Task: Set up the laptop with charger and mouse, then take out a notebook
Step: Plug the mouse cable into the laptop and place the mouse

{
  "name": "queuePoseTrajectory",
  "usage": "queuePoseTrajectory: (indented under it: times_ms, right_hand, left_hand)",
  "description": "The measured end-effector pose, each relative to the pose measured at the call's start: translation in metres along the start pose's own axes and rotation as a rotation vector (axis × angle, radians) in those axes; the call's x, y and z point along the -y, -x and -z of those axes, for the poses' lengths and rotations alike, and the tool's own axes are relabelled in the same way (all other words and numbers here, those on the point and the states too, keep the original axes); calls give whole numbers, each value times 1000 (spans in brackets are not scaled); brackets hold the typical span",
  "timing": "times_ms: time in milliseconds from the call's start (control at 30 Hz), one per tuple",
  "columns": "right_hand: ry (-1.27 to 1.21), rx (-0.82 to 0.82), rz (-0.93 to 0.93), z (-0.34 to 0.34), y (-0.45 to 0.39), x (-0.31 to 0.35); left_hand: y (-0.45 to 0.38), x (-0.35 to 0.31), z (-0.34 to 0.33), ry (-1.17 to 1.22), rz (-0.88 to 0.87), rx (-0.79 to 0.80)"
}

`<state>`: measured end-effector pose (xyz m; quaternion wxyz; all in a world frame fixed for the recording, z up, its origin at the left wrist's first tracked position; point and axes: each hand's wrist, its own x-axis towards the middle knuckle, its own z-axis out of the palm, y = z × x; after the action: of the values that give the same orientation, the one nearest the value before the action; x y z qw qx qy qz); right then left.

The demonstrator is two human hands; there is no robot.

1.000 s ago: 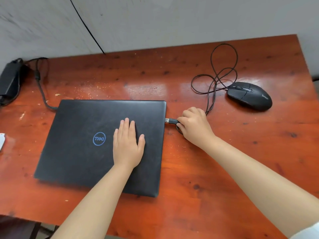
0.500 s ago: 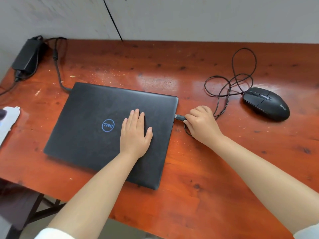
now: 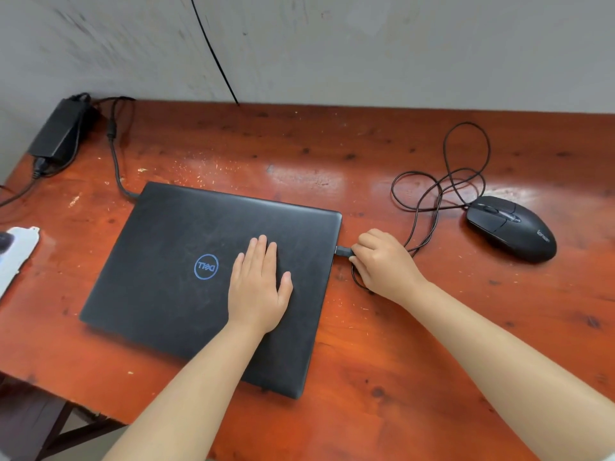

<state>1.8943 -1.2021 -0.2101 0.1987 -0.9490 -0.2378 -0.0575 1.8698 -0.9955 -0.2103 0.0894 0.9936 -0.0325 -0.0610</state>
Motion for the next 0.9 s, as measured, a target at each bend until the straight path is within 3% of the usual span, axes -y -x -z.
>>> queuePoseTrajectory:
  times_ms: [200, 433, 567, 633, 667, 767, 833, 900]
  right_hand:
    - [-44, -56, 1, -5, 2, -3]
    - [-68, 81, -160, -4, 7, -6]
    - [-86, -135, -159, 18, 26, -17]
    - [20, -233, -276, 35, 34, -40]
    - [80, -205, -409, 45, 37, -57]
    - [183, 192, -794, 75, 41, -104]
    - [132, 339, -819, 83, 37, -117]
    - [107, 384, -744, 84, 35, -111]
  left_hand:
    - [0, -2, 2, -40, 9, 17]
    - [1, -8, 8, -59, 19, 13]
    - [4, -9, 10, -104, -1, 7]
    - [5, -10, 13, -128, -24, 11]
    - [5, -11, 15, -141, -41, 22]
    - [4, -15, 18, -249, -131, 23]
    - [3, -19, 18, -263, -172, 24]
    - [3, -26, 14, -216, -189, 29]
